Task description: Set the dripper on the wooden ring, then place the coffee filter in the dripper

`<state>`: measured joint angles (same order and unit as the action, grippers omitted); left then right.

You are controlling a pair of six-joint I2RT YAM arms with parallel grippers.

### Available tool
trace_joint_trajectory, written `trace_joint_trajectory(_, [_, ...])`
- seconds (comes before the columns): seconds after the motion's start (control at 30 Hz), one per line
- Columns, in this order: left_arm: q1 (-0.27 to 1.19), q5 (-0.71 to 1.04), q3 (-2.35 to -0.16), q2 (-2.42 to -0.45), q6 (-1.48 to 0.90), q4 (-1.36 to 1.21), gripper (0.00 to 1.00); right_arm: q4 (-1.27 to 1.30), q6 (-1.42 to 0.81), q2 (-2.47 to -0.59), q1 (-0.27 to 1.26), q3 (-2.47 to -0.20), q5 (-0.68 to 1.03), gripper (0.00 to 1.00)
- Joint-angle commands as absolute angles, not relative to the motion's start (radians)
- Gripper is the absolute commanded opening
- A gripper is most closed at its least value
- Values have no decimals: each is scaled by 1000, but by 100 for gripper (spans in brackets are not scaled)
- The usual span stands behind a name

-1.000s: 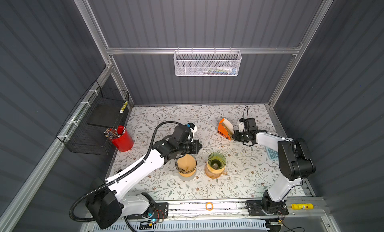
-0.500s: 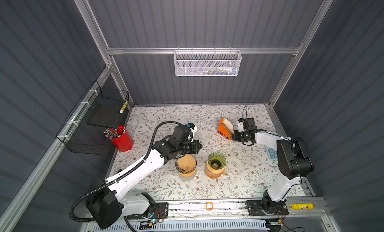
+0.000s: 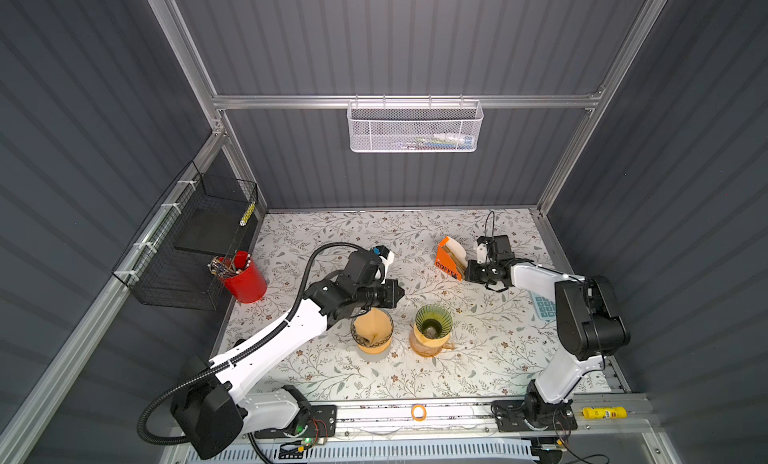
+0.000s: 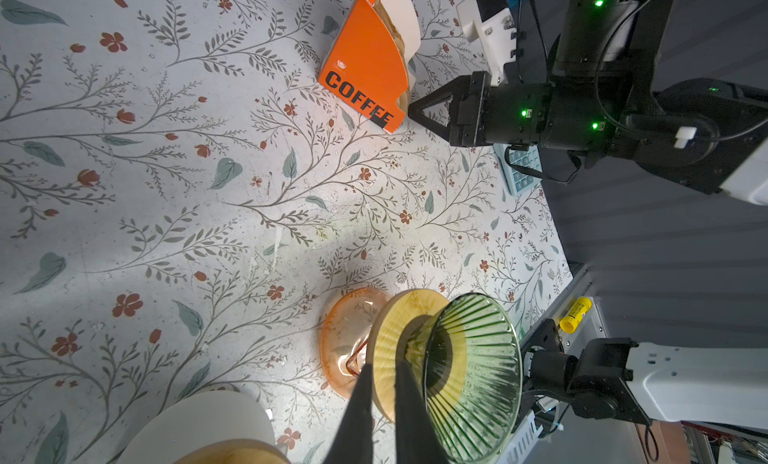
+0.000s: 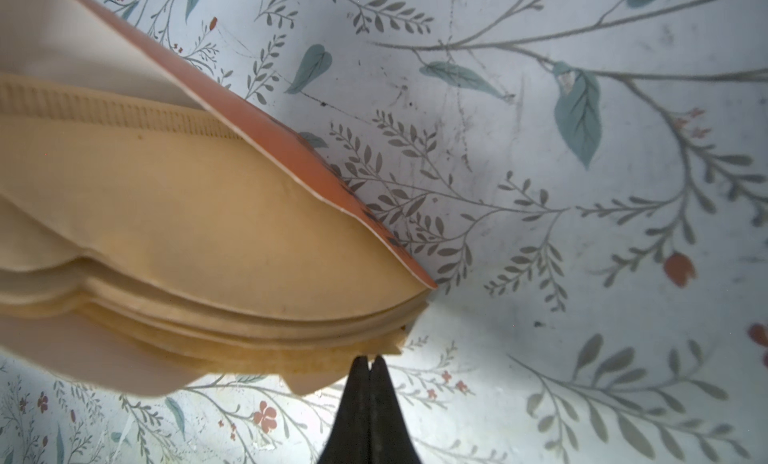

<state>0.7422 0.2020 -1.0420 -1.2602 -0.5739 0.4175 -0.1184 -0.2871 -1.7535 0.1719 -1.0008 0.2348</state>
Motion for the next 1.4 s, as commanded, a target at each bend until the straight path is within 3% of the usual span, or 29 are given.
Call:
trace_joint_trajectory(0.0, [736, 207, -1035, -1238, -584, 421, 13, -147, -288, -1713, 176, -993, 224, 0])
trace_joint_trajectory(0.13, [736, 208, -1033, -1236, -586, 418, 13, -144, -309, -1689, 176, -979, 229, 0])
trace_joint_trajectory(0.3, [736, 216, -1032, -1239, -585, 413, 13, -135, -319, -1710, 176, -986, 228, 23])
trace_joint_trajectory(1.37, [736, 214, -1041, -1252, -586, 413, 13, -133, -287, -1797, 176, -1046, 238, 25])
